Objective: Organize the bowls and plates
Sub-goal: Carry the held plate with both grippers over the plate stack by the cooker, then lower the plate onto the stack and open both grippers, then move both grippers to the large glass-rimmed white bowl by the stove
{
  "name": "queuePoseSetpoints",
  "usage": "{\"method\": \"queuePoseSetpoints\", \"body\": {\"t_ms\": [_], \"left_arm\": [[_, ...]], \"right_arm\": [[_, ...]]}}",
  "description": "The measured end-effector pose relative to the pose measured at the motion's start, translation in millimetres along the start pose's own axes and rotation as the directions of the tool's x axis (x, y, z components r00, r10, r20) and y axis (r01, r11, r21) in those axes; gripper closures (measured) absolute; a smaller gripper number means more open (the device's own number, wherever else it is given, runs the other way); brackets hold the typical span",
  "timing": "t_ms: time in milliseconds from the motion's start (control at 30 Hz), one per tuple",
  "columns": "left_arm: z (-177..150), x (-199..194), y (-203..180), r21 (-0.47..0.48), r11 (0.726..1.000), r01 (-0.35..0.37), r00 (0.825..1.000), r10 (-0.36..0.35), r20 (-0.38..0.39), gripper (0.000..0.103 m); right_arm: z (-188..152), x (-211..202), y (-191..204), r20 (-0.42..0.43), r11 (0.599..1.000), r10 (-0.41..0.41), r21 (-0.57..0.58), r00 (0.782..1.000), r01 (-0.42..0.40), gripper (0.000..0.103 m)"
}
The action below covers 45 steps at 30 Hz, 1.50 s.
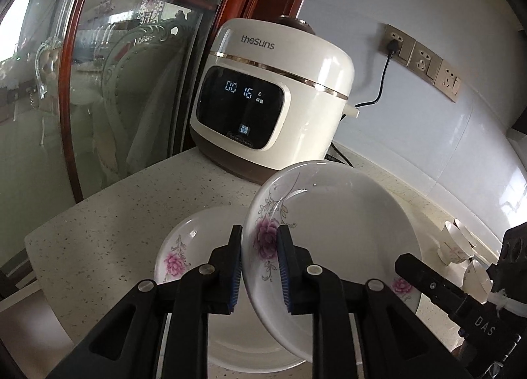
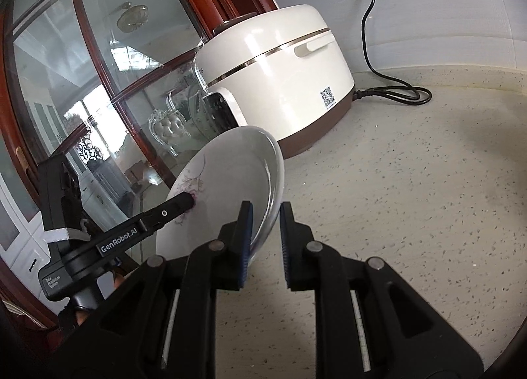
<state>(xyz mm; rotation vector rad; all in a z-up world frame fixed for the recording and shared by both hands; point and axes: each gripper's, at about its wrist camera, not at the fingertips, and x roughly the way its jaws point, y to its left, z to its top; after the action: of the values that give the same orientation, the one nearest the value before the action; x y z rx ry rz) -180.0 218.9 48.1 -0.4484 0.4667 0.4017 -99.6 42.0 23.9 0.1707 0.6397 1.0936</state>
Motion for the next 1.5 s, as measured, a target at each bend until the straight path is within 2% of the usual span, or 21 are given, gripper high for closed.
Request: {"method": "queuePoseSetpoints", "body": {"t_ms": [200,433,633,833,933,1133,1233,1267,1333,1367,1400,1500], "left_arm": [[2.2,-5.2,5.6,0.001,1.0,-0.009,1.0,0.009,0.005,0.083],[1.8,-7.1,28.4,-0.009,0.999,-0.054,0.998,0.053,-0.014,0.082],[2.5,-3.1,42.4,-0.021,0.996,-0.084,0.996,0.083,-0.031,0.08],[-4.2,7.1,43.5,0.013,0.995,-0.103,0.993,0.104,-0.053,0.079],[-5.6,8.6,40.7,0.039,0.994,-0.106,0.993,0.108,-0.041,0.079],[-8.4,8.0,31.7,0.089,0.99,-0.109,0.994,0.112,-0.02,0.079],[-6.5,7.4,33.1,0.088,0.989,-0.12,0.992,0.122,-0.014,0.075],[-5.6,7.2,34.0,0.084,0.989,-0.12,0.992,0.122,-0.016,0.07],[-4.5,5.2,36.0,0.067,0.99,-0.123,0.992,0.125,-0.011,0.05],[-3.4,2.5,36.6,0.058,0.99,-0.132,0.991,0.132,0.002,0.033],[-2.5,-1.2,36.1,0.053,0.988,-0.142,0.99,0.142,0.021,0.021],[0.5,-14.0,26.3,0.067,0.984,-0.162,0.984,0.157,0.084,0.017]], "right_arm": [[-0.7,6.0,3.3,-0.025,1.0,0.011,-0.006,1.0,-0.011,0.083],[-2.4,24.8,22.7,-0.064,0.999,0.028,-0.034,0.998,-0.03,0.083],[-4.7,38.7,36.2,-0.105,0.999,-0.002,-0.053,0.994,-0.004,0.083],[-6.3,44.9,39.0,-0.132,0.998,-0.046,-0.054,0.99,0.039,0.083],[-6.4,43.4,39.2,-0.119,0.997,-0.07,-0.054,0.99,0.064,0.077],[-6.1,43.5,38.6,-0.123,0.997,-0.07,-0.052,0.99,0.064,0.073],[-5.6,44.0,34.5,-0.126,0.997,-0.076,-0.034,0.989,0.073,0.071],[-5.5,43.2,32.3,-0.122,0.997,-0.081,-0.021,0.989,0.079,0.069],[-5.0,37.8,29.4,-0.094,0.997,-0.073,0.0,0.993,0.074,0.057],[-4.6,32.9,28.0,-0.067,0.997,-0.069,0.011,0.995,0.07,0.053],[-4.2,29.2,26.6,-0.048,0.997,-0.069,0.019,0.996,0.07,0.046],[-2.5,20.9,19.2,-0.001,0.993,-0.099,0.058,0.995,0.099,0.043]]}}
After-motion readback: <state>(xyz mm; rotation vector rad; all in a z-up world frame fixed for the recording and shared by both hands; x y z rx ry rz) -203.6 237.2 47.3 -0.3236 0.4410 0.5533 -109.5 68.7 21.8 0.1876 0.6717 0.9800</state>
